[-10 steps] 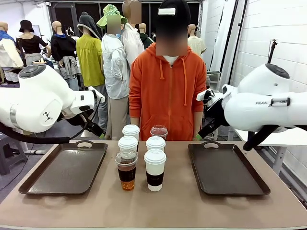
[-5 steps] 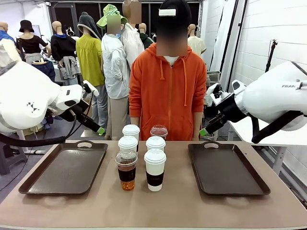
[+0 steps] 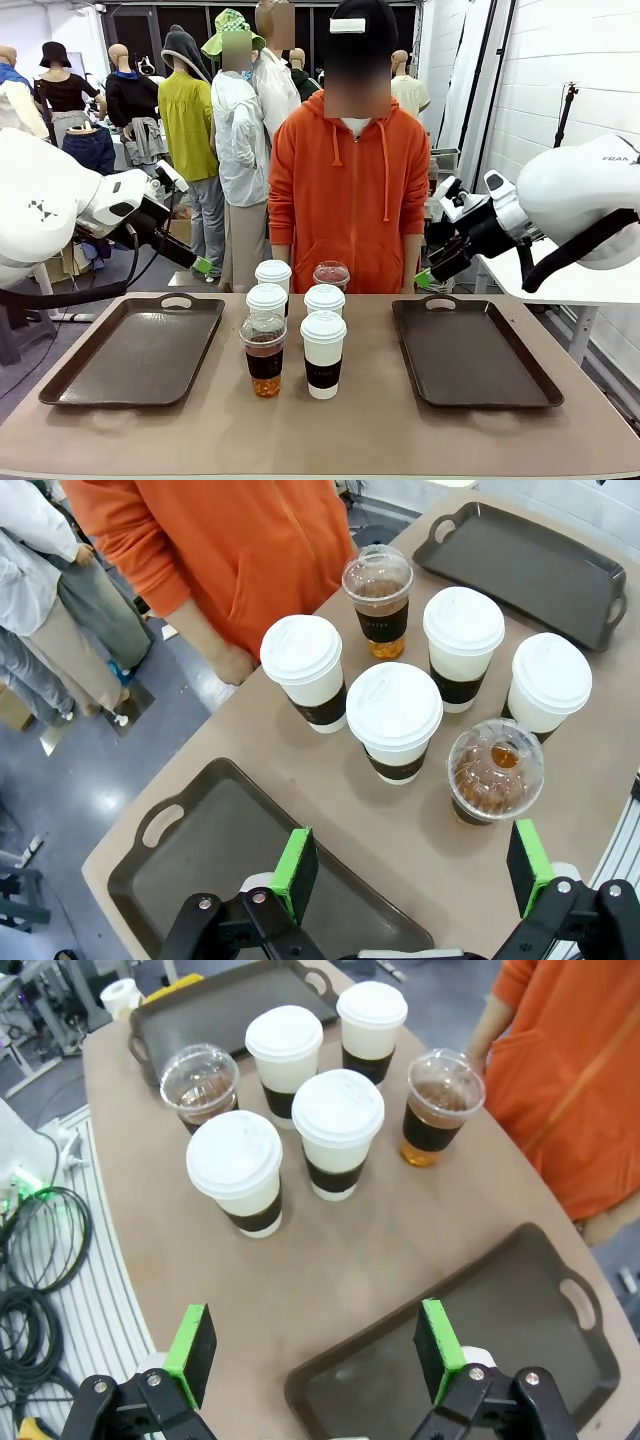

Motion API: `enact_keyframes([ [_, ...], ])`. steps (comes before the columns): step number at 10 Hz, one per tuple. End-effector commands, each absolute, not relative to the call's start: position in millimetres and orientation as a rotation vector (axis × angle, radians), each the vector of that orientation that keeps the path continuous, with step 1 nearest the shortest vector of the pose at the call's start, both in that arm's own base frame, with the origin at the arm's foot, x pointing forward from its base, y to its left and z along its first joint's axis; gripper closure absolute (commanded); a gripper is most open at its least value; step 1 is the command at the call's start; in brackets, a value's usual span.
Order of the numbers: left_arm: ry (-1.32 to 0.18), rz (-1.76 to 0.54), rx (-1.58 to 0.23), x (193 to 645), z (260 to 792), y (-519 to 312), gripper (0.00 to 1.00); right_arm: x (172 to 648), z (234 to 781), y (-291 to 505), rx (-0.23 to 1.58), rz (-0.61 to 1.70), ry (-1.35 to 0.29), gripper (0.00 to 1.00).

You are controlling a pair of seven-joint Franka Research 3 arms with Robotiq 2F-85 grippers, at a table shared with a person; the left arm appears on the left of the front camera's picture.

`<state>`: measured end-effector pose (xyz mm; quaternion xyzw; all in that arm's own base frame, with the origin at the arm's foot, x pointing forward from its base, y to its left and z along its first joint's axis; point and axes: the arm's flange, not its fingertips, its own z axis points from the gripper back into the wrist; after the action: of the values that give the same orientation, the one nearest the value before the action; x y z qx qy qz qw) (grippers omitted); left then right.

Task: Distribute the coffee onto the tray.
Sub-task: Pick up one iced Americano and place it on the right Handle tray.

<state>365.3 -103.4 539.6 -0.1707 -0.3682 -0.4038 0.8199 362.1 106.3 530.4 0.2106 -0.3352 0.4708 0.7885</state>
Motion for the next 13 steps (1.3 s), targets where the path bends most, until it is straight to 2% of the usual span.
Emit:
enact_keyframes([
  [1, -0.784, -0.849, -0.361, 360, 524, -101, 0.00, 374, 531, 105, 0.470, 1.006, -0.714, 0.00],
  [2, -0.781, -0.793, -0.305, 365, 521, -104, 0.00, 373, 532, 106, 0.471, 0.965, -0.718, 0.00],
  [3, -0.780, -0.853, -0.364, 366, 538, -102, 0.00, 366, 532, 106, 0.461, 1.004, -0.721, 0.00],
  [13, -0.780, -0.853, -0.364, 366, 538, -102, 0.00, 366, 532, 106, 0.461, 1.004, -0.721, 0.00],
])
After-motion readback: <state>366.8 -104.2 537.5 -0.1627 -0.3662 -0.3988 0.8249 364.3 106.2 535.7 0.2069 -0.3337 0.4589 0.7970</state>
